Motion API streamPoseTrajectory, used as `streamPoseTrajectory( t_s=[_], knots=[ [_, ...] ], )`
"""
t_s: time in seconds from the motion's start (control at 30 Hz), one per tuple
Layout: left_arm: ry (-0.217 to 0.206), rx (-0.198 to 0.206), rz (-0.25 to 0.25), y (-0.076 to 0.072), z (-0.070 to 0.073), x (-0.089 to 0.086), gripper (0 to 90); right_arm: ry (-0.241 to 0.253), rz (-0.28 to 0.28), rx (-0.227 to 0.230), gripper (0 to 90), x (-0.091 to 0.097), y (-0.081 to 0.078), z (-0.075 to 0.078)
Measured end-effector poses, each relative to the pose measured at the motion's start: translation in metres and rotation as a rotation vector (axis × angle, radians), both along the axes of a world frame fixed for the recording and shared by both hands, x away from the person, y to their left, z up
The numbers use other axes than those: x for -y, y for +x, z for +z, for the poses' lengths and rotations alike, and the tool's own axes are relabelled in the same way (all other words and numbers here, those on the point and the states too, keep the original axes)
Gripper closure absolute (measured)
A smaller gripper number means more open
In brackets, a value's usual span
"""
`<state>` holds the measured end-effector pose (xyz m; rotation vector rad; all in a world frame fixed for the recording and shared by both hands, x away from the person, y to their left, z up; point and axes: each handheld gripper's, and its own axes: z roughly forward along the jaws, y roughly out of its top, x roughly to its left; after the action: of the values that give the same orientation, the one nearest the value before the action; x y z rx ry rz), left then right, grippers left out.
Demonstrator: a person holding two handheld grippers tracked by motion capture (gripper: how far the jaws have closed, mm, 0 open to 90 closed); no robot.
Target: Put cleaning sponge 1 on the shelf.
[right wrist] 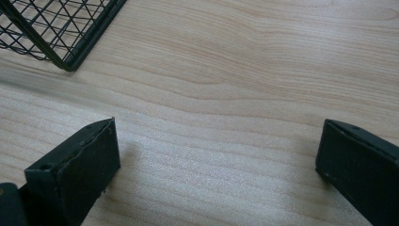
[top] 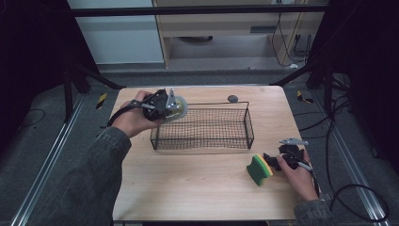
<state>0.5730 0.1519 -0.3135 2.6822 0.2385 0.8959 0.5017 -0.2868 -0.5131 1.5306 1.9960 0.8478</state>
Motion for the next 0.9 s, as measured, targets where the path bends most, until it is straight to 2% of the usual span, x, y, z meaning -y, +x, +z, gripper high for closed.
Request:
streamPoseTrajectory(
  t_s=[0.33,0.37,0.47,0.6,0.9],
  knots=[
    [0.022,0.013,-0.021,0.001,-0.003,0.015,70.7,0.0,0.003,0.0,0.4,0.0,0.0,0.0],
    [0.034,0.02,-0.029,0.001,-0.006,0.018,70.7,0.0,0.004,0.0,0.4,0.0,0.0,0.0],
    [0.027,0.023,-0.037,0.003,-0.01,0.022,70.7,0.0,0.005,0.0,0.5,0.0,0.0,0.0],
    [0.043,0.028,-0.048,0.004,-0.016,0.027,70.8,0.0,0.006,0.0,0.4,0.0,0.0,0.0],
    [0.064,0.027,-0.053,0.006,-0.029,0.029,70.7,0.0,0.007,0.0,0.4,0.0,0.0,0.0]
  ],
)
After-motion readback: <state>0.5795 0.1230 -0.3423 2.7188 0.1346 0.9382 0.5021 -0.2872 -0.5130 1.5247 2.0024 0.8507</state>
